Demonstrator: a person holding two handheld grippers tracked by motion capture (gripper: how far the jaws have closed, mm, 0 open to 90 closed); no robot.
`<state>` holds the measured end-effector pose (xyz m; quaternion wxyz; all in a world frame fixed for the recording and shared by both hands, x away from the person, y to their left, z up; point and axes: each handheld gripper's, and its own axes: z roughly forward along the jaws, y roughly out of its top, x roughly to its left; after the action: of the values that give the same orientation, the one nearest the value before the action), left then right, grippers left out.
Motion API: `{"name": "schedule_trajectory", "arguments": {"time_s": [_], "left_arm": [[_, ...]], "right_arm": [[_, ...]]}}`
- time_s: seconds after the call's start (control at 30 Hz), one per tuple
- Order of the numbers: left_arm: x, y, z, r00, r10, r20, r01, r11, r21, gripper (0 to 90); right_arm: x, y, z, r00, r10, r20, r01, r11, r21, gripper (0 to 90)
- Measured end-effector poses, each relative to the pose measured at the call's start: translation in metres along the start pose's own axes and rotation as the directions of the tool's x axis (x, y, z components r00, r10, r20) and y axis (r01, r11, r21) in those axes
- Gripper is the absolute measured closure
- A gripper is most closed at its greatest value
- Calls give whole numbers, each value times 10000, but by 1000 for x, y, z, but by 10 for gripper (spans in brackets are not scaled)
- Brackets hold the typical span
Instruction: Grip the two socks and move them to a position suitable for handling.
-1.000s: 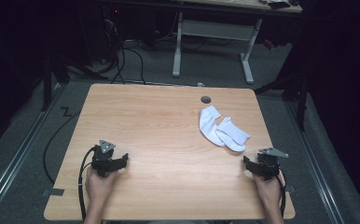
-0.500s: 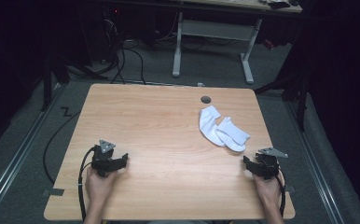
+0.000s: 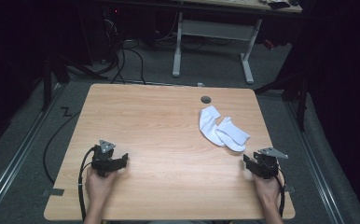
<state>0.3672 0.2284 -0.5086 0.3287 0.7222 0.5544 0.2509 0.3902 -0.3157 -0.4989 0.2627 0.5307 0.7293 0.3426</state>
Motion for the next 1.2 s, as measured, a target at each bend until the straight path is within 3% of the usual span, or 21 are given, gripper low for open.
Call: {"name": "schedule_trajectory", "arguments": {"time_s": [0.37,0.7,0.83,1.2], "left_arm": [[0,0,0,10000,-3,2,3,10000,-1,266],[0,0,0,10000,-2,-1,2,10000,1,264],[0,0,0,10000,25,-13,-25,10000,18,263],[0,0,0,10000,28,-11,-28,10000,22,262]], "right_arm": [[1,17,2,9993,-185,-318,174,9993,-343,503],[4,38,19,9980,-483,-401,471,9984,-309,471],[5,46,32,9960,-844,-293,843,9964,-33,469],[4,62,54,9978,-605,-253,615,9972,423,469]]}}
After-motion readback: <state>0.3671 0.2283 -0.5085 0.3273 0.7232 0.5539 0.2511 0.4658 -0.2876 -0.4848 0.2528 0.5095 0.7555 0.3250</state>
